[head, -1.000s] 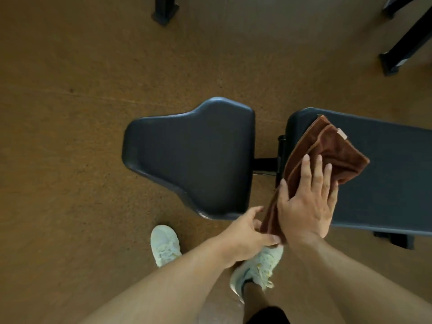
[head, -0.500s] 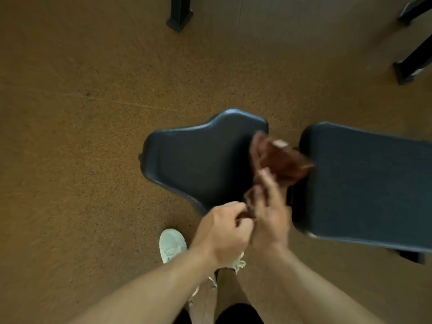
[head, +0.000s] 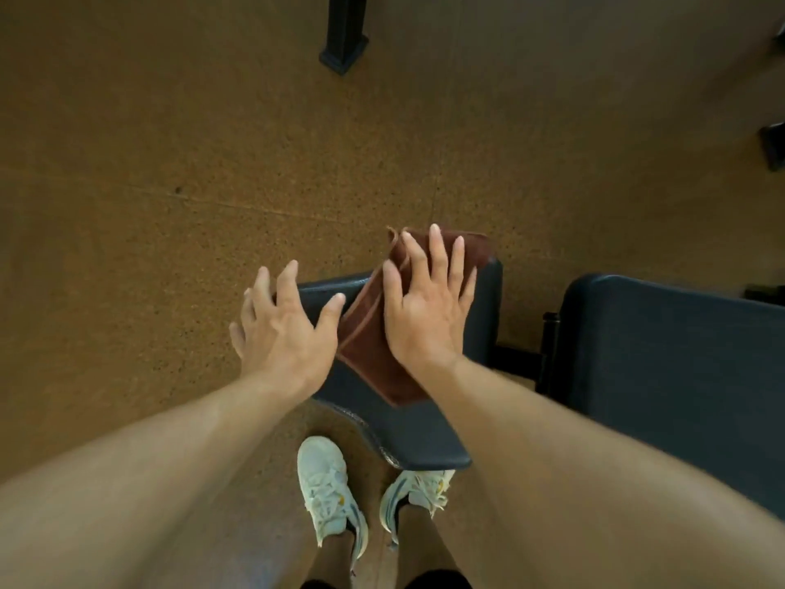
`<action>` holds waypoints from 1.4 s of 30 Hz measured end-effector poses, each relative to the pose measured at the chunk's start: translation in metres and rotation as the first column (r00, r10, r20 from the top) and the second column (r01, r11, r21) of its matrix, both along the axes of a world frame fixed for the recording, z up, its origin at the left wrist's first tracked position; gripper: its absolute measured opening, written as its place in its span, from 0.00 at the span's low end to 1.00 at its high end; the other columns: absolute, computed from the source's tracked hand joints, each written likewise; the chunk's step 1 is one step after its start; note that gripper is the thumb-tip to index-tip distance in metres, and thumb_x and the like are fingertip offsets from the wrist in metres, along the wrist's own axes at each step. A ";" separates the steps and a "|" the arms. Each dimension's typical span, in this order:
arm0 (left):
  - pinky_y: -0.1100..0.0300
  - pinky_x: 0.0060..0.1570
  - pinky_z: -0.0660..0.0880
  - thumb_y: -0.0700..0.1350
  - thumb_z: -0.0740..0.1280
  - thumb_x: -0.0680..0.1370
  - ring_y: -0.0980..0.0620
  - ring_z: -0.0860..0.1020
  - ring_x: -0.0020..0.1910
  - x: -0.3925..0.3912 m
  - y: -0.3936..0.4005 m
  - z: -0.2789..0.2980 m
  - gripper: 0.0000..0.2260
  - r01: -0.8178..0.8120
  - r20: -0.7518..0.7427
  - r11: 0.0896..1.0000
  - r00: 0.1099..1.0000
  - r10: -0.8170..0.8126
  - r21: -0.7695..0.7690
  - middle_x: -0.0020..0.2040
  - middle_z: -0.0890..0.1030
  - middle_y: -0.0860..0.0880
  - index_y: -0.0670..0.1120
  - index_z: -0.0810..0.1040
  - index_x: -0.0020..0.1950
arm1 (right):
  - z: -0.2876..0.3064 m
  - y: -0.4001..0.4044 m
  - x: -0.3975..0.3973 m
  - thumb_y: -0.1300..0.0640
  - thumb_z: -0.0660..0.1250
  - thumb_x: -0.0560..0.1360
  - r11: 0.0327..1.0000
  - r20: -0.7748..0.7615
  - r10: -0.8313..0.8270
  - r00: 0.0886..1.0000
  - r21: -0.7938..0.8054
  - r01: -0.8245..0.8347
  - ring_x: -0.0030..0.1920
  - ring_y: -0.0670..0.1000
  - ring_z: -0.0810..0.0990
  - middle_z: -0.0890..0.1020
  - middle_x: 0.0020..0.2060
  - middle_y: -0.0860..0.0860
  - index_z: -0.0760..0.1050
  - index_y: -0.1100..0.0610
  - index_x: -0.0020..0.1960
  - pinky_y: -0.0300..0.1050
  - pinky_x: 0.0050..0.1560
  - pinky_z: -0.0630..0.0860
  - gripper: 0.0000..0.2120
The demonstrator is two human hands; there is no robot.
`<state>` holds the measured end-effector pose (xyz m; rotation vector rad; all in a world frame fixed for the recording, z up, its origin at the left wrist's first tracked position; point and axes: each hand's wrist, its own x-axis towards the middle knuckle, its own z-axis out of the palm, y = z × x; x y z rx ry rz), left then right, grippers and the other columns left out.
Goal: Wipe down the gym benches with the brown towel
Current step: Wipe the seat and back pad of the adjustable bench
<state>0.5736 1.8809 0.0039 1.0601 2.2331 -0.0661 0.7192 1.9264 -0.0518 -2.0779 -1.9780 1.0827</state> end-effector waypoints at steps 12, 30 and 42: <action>0.40 0.79 0.45 0.60 0.76 0.72 0.41 0.39 0.81 -0.012 0.027 0.018 0.59 0.125 0.106 0.879 0.991 -0.086 -0.459 0.81 0.32 0.44 0.56 0.26 0.78 | -0.008 0.090 0.029 0.38 0.47 0.83 0.995 0.183 -0.006 0.983 -0.095 0.024 0.49 0.53 0.81 0.81 0.41 0.47 0.81 0.47 0.45 0.55 0.65 0.68 0.27; 0.42 0.79 0.51 0.47 0.79 0.72 0.41 0.44 0.82 -0.048 0.029 0.022 0.61 0.394 0.441 0.862 0.867 -0.232 -0.320 0.81 0.32 0.46 0.54 0.25 0.77 | 0.018 0.018 -0.062 0.39 0.54 0.82 0.990 0.194 0.025 0.981 0.130 -0.051 0.57 0.45 0.80 0.87 0.42 0.45 0.85 0.47 0.39 0.49 0.80 0.54 0.26; 0.49 0.74 0.64 0.43 0.61 0.83 0.50 0.66 0.76 -0.099 0.018 0.039 0.27 0.227 0.444 0.973 0.868 -0.225 0.049 0.78 0.67 0.51 0.58 0.59 0.80 | 0.016 -0.117 -0.091 0.40 0.59 0.84 0.908 0.090 0.097 0.991 0.400 -0.125 0.85 0.54 0.53 0.62 0.83 0.49 0.63 0.45 0.82 0.67 0.82 0.52 0.27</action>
